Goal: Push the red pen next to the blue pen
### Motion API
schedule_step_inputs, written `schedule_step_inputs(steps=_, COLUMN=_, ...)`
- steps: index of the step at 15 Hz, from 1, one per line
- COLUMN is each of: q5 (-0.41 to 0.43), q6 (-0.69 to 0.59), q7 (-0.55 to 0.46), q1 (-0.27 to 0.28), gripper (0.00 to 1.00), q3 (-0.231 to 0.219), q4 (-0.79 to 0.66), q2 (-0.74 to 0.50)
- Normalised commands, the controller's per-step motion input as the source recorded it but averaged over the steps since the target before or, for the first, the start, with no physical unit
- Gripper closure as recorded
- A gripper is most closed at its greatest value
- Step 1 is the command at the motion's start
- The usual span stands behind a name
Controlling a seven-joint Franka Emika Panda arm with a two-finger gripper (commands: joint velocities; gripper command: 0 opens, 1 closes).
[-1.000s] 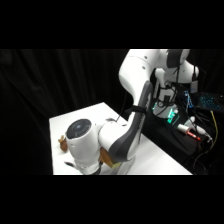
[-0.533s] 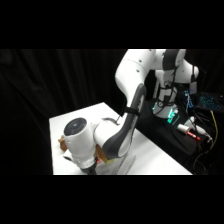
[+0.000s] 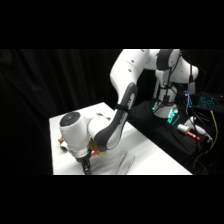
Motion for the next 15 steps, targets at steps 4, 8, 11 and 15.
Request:
schedule_step_inputs(steps=4, q5=0.063, q6=0.01, q7=-0.04, q1=-0.031, gripper=0.0, q3=-0.04, q4=0.08, q2=0.03)
schedule_step_inputs(steps=8, q5=0.044, q6=-0.01, q7=-0.05, q1=-0.04, gripper=0.0, q3=-0.053, q4=0.08, q2=0.01)
schedule_step_inputs(steps=11, q5=0.048, q6=-0.04, q7=-0.08, q1=-0.048, gripper=0.0, q3=-0.02, q4=0.03, q2=-0.06)
schedule_step_inputs(steps=15, q5=0.025, q6=-0.26, q7=-0.12, q1=-0.012, gripper=0.0, q3=0.003, q4=-0.13, q2=-0.31)
